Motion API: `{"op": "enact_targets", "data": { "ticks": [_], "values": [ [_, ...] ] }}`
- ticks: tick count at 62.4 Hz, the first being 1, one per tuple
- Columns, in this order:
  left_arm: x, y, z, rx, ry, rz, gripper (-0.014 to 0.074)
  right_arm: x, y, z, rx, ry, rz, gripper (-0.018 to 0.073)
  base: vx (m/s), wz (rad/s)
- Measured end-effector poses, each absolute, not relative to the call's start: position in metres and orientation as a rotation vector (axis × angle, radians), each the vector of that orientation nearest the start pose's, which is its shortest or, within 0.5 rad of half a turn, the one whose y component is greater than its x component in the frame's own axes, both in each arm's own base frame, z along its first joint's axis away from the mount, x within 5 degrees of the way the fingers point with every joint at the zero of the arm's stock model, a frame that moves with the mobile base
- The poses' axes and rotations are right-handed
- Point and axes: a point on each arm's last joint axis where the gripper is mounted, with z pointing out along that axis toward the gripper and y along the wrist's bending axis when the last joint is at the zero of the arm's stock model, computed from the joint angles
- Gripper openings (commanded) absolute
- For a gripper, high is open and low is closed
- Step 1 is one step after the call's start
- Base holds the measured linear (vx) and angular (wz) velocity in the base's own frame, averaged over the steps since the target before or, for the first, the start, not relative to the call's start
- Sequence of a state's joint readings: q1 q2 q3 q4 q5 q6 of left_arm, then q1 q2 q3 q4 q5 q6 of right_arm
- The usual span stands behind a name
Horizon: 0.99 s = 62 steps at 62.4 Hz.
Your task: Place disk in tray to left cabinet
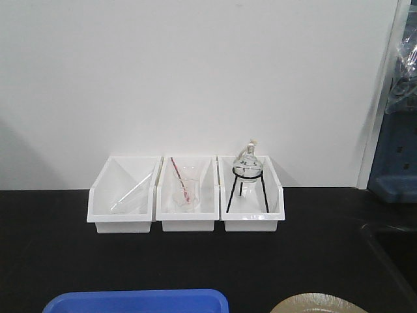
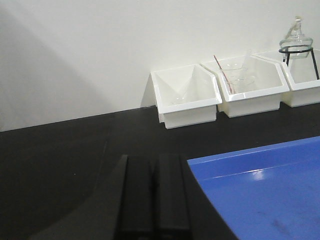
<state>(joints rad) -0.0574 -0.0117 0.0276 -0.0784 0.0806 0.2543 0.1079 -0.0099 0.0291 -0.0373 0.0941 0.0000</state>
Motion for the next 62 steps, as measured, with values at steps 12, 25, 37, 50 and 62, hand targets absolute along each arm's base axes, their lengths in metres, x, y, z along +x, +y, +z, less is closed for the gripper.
{"op": "enact_targets", "data": {
  "ticks": [12, 25, 37, 50, 62],
  "values": [
    [0.057, -0.004, 0.197, 0.189, 1.569, 0.088, -0.0006, 0.057, 0.006, 0.198, -0.112, 1.565, 0.054, -0.0004, 0.00, 0.00],
    [0.057, -0.004, 0.197, 0.189, 1.569, 0.088, -0.0006, 0.053, 0.006, 0.225, -0.105, 1.481, 0.056, -0.0004, 0.00, 0.00],
    [0.057, -0.004, 0.197, 0.189, 1.569, 0.088, -0.0006, 0.066, 0.005, 0.303, -0.149, 1.562, -0.011, -0.0004, 0.00, 0.00],
    [0.057, -0.004, 0.197, 0.189, 1.569, 0.088, -0.0006, 0.127, 0.012, 0.322, -0.182, 1.761, -0.028, -0.0004, 0.00, 0.00],
    [0.057, -0.004, 0.197, 0.189, 1.569, 0.088, -0.0006, 0.157, 0.016, 0.301, -0.125, 1.929, 0.049, 0.0026, 0.00, 0.00]
  ]
}}
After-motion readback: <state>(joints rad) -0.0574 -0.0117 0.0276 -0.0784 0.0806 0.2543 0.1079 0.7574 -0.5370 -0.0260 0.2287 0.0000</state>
